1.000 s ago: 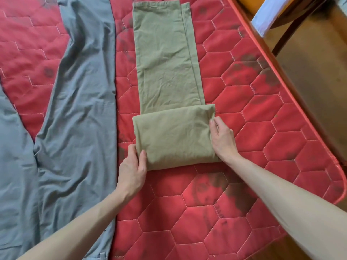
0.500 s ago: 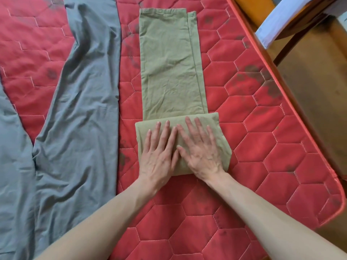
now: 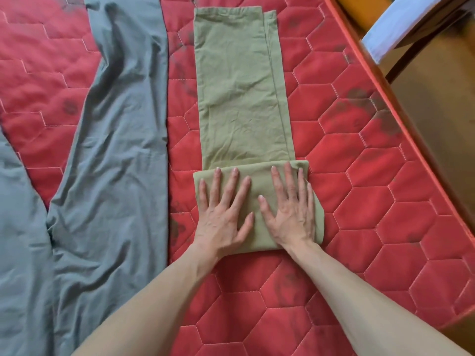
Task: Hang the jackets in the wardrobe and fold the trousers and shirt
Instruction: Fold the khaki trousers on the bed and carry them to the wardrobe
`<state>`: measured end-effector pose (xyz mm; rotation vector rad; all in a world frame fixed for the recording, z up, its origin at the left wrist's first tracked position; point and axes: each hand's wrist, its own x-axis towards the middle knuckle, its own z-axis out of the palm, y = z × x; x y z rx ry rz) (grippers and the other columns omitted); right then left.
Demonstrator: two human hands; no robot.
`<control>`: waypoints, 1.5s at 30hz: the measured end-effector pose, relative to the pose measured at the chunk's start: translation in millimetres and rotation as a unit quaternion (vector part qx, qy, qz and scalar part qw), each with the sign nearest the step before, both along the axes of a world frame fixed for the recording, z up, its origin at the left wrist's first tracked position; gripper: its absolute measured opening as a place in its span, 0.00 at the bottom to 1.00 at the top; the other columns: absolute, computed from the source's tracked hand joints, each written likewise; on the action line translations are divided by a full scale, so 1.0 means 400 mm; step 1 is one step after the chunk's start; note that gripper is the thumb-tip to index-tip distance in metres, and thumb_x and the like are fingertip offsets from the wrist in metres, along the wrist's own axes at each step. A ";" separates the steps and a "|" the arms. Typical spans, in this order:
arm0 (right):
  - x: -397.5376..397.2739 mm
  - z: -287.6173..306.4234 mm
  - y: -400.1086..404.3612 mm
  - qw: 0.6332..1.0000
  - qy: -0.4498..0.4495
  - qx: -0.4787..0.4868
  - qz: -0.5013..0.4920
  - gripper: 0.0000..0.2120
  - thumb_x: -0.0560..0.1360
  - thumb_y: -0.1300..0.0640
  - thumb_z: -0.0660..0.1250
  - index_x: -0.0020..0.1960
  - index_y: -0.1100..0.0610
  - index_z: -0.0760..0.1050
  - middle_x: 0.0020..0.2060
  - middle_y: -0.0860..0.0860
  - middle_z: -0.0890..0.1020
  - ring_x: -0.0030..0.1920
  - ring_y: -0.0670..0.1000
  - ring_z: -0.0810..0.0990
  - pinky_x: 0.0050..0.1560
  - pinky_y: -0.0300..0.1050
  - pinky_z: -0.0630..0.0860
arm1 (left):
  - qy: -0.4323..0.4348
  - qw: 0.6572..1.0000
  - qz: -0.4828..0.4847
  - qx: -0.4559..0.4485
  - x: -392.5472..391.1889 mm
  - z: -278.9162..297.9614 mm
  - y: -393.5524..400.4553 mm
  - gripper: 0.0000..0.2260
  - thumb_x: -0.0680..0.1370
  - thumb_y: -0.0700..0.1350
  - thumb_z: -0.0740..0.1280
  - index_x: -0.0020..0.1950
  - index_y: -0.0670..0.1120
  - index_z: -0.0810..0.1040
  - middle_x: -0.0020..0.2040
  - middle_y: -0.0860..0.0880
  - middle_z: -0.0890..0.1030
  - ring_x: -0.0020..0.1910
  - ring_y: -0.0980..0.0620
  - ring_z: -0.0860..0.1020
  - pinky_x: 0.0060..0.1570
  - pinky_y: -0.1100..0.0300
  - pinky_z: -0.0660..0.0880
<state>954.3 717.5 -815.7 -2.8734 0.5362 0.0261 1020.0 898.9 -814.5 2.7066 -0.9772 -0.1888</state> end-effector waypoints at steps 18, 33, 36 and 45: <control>0.060 0.101 -0.408 0.867 0.086 -0.077 0.484 0.46 0.69 0.52 0.66 0.85 0.49 0.54 0.85 0.50 0.54 0.84 0.57 0.53 0.79 0.59 0.60 | -0.035 0.975 -0.191 0.104 0.173 0.077 0.208 0.45 0.71 0.55 0.67 0.84 0.38 0.56 0.84 0.39 0.56 0.84 0.42 0.55 0.81 0.44 0.56; 0.104 0.124 -0.381 0.858 0.042 0.103 0.501 0.41 0.75 0.54 0.72 0.82 0.62 0.60 0.82 0.59 0.60 0.84 0.57 0.51 0.83 0.54 0.53 | 0.106 0.969 -0.209 0.081 0.162 0.142 0.185 0.46 0.79 0.69 0.60 0.85 0.39 0.51 0.85 0.40 0.51 0.85 0.44 0.49 0.82 0.45 0.53; 0.053 0.134 -0.384 0.858 0.031 0.172 0.483 0.37 0.78 0.52 0.71 0.80 0.66 0.62 0.81 0.59 0.63 0.84 0.54 0.53 0.83 0.52 0.53 | 0.194 0.957 -0.208 0.057 0.131 0.169 0.181 0.43 0.79 0.67 0.58 0.84 0.41 0.51 0.85 0.43 0.53 0.85 0.47 0.51 0.83 0.47 0.52; -0.138 0.138 -0.334 0.874 0.026 0.468 0.131 0.27 0.82 0.65 0.62 0.77 0.46 0.70 0.77 0.46 0.72 0.78 0.47 0.68 0.76 0.41 0.65 | 0.418 0.888 0.054 -0.185 0.030 0.186 0.143 0.27 0.76 0.56 0.69 0.74 0.53 0.72 0.64 0.59 0.83 0.62 0.60 0.82 0.61 0.62 0.76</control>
